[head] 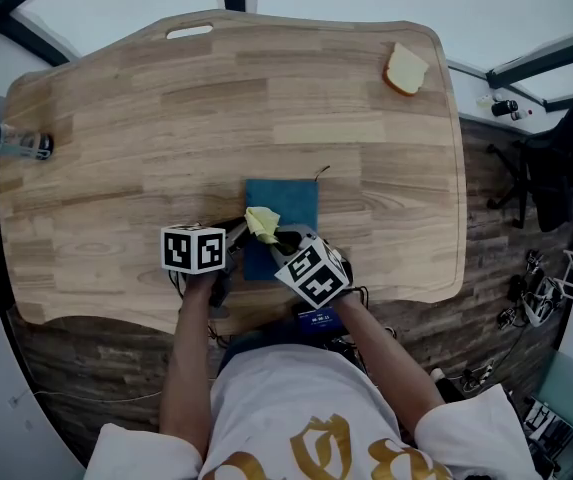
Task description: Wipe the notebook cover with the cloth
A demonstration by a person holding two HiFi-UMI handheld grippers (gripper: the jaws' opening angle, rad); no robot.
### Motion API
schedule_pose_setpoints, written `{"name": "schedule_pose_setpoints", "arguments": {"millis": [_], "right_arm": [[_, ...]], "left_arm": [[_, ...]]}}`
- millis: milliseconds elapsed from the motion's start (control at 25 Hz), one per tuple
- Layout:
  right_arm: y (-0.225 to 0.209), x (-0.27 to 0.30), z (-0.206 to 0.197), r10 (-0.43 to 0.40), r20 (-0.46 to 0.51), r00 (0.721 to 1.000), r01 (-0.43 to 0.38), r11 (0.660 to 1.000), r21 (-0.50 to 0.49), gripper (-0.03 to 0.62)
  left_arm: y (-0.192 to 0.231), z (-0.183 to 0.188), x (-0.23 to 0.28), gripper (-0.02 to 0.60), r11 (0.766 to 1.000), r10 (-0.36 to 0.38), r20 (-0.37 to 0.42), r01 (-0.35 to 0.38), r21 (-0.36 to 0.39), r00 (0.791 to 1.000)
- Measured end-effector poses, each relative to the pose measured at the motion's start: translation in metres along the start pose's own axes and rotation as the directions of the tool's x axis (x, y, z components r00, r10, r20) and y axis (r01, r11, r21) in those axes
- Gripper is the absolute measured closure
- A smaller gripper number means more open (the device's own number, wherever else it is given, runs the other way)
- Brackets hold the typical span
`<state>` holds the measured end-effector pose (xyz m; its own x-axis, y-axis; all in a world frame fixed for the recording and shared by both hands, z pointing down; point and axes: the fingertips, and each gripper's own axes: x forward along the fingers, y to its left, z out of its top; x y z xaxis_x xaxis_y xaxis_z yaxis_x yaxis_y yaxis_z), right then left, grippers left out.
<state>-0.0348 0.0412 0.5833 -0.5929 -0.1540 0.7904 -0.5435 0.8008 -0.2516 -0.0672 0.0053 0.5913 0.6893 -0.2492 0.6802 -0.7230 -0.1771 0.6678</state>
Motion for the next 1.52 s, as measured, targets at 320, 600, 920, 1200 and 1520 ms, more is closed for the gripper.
{"name": "schedule_pose_setpoints", "arguments": {"millis": [320, 600, 920, 1200, 1520], "right_arm": [[0.011, -0.002, -0.008, 0.023, -0.009, 1.000, -0.023, 1.000, -0.003, 0.554], [0.020, -0.002, -0.014, 0.037, -0.016, 0.999, -0.037, 0.999, -0.005, 0.554], [0.037, -0.002, -0.019, 0.064, -0.039, 0.997, -0.065, 0.997, -0.032, 0.554], [0.050, 0.000, -0.023, 0.085, -0.055, 0.995, -0.088, 0.994, -0.063, 0.554], [0.061, 0.001, -0.024, 0.096, -0.061, 0.994, -0.100, 0.992, -0.079, 0.554]], "left_arm": [[-0.001, 0.002, -0.001, 0.537, 1.000, 0.003, 0.008, -0.003, 0.006, 1.000], [0.000, 0.002, 0.000, 0.535, 1.000, 0.006, 0.009, -0.006, 0.009, 1.000], [-0.001, 0.002, 0.000, 0.535, 1.000, 0.004, 0.009, -0.004, 0.008, 1.000], [-0.001, 0.001, 0.000, 0.535, 1.000, 0.010, 0.011, -0.010, 0.013, 1.000], [-0.002, 0.002, -0.001, 0.535, 1.000, 0.014, 0.016, -0.015, 0.018, 1.000]]}}
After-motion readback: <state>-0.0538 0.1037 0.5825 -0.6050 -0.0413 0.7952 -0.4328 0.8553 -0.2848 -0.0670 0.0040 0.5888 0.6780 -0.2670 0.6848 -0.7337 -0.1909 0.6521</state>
